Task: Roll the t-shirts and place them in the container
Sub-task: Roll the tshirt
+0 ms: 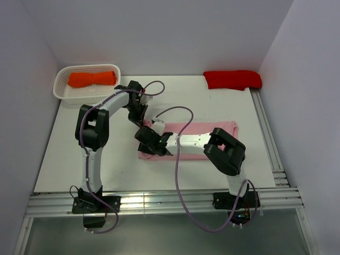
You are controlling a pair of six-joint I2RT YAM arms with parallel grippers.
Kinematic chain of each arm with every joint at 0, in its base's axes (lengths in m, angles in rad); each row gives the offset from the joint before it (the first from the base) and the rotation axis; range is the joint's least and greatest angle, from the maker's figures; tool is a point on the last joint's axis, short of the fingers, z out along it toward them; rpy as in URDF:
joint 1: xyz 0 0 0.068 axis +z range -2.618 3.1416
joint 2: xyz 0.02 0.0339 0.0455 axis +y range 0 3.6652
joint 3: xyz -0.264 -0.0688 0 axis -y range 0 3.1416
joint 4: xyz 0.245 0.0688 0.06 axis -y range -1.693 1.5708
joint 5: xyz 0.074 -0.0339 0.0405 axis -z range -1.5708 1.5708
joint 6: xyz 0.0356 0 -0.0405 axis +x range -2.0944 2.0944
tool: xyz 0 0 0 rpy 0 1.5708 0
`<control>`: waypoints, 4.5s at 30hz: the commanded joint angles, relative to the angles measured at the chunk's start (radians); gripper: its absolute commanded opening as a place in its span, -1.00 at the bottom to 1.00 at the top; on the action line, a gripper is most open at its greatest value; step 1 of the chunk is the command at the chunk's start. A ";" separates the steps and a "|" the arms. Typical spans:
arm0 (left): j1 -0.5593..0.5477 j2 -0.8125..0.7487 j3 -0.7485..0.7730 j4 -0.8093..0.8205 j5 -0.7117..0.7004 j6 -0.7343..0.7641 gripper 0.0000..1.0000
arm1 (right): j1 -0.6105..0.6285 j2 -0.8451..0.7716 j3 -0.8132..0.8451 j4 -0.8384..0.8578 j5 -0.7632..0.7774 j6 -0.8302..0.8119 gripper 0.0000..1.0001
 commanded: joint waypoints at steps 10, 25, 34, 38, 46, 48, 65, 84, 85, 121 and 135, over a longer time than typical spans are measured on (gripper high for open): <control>-0.013 0.021 0.069 -0.049 -0.026 -0.004 -0.99 | 0.037 0.106 0.320 -0.260 0.214 -0.149 -0.07; -0.023 0.034 0.100 -0.070 -0.038 -0.047 -0.99 | 0.020 0.335 0.658 -0.516 0.371 -0.226 -0.05; -0.035 0.051 0.123 -0.084 -0.046 -0.053 -0.99 | 0.017 0.418 0.747 -0.579 0.365 -0.240 -0.02; -0.040 0.054 0.126 -0.084 -0.050 -0.055 -0.99 | 0.017 0.449 0.793 -0.642 0.377 -0.227 -0.01; -0.041 0.060 0.152 -0.104 -0.049 -0.055 -0.99 | 0.013 0.450 0.755 -0.613 0.336 -0.232 -0.33; -0.041 0.060 0.157 -0.110 -0.042 -0.052 -0.99 | 0.010 0.424 0.706 -0.553 0.316 -0.244 -0.50; 0.017 0.028 0.369 -0.236 0.181 0.068 0.26 | -0.154 0.022 -0.130 0.488 -0.147 -0.039 -1.00; 0.175 -0.092 -0.265 0.186 0.571 0.079 0.37 | -0.242 0.231 -0.483 1.430 -0.387 0.449 -1.00; 0.175 -0.087 -0.280 0.238 0.579 0.062 0.37 | -0.243 0.234 -0.491 1.443 -0.385 0.460 -1.00; 0.005 -0.021 -0.193 0.188 0.094 -0.046 -0.99 | -0.205 -0.077 -0.285 0.425 -0.206 0.095 -0.07; -0.020 -0.021 -0.168 0.142 0.014 -0.032 -0.99 | -0.061 -0.097 0.029 -0.149 0.026 -0.031 -0.04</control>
